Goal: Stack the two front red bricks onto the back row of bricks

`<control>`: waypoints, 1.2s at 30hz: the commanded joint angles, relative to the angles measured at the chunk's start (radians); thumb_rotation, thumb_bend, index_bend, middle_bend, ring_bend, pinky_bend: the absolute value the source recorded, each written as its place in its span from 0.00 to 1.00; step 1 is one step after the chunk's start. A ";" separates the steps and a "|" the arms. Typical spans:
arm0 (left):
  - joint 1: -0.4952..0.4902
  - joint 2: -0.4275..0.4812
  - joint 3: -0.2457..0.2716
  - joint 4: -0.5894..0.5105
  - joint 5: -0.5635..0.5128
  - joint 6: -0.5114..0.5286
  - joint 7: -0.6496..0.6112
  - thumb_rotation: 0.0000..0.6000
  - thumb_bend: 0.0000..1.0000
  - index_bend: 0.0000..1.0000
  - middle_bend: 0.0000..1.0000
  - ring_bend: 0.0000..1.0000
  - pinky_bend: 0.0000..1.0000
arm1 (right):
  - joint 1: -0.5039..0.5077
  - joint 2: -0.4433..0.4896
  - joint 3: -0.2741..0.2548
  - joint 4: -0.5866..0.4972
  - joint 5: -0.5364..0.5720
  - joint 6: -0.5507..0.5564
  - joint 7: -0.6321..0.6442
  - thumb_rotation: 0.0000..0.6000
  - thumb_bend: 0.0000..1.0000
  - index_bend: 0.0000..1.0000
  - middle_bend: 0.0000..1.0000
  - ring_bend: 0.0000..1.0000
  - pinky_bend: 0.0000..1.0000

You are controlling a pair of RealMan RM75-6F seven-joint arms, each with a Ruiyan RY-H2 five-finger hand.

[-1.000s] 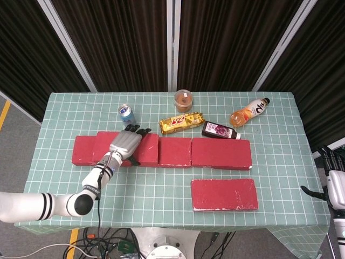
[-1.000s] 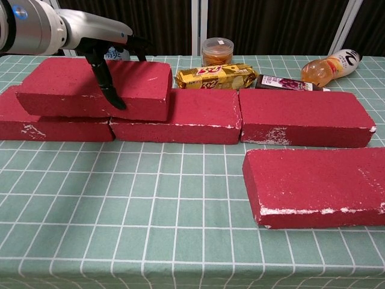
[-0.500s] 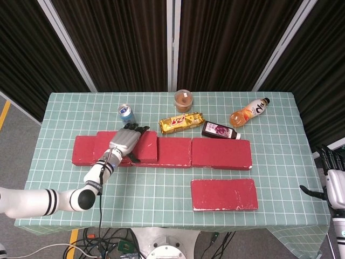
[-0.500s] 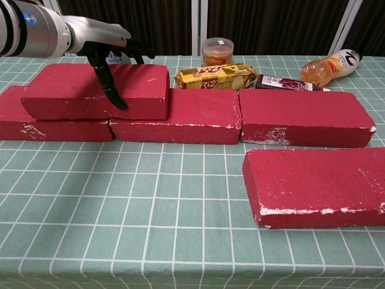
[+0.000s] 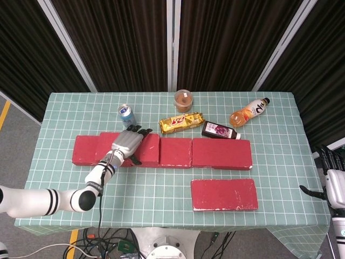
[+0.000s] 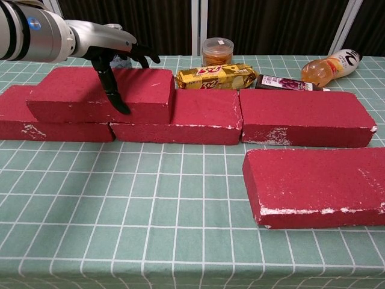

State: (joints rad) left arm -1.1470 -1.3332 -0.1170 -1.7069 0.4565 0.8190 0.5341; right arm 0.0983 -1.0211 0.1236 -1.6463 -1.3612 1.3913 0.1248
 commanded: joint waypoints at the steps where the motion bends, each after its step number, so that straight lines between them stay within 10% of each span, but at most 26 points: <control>1: 0.000 -0.002 0.001 0.004 -0.002 -0.001 -0.011 1.00 0.00 0.00 0.31 0.00 0.00 | 0.000 -0.001 0.000 0.001 0.000 -0.001 0.001 1.00 0.00 0.00 0.00 0.00 0.00; 36: -0.014 0.011 0.034 0.000 0.037 -0.004 -0.042 1.00 0.00 0.00 0.27 0.00 0.00 | 0.004 -0.006 -0.001 0.003 0.009 -0.015 -0.005 1.00 0.00 0.00 0.00 0.00 0.00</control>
State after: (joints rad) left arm -1.1603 -1.3221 -0.0837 -1.7071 0.4929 0.8155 0.4924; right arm 0.1023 -1.0267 0.1223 -1.6440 -1.3526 1.3766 0.1194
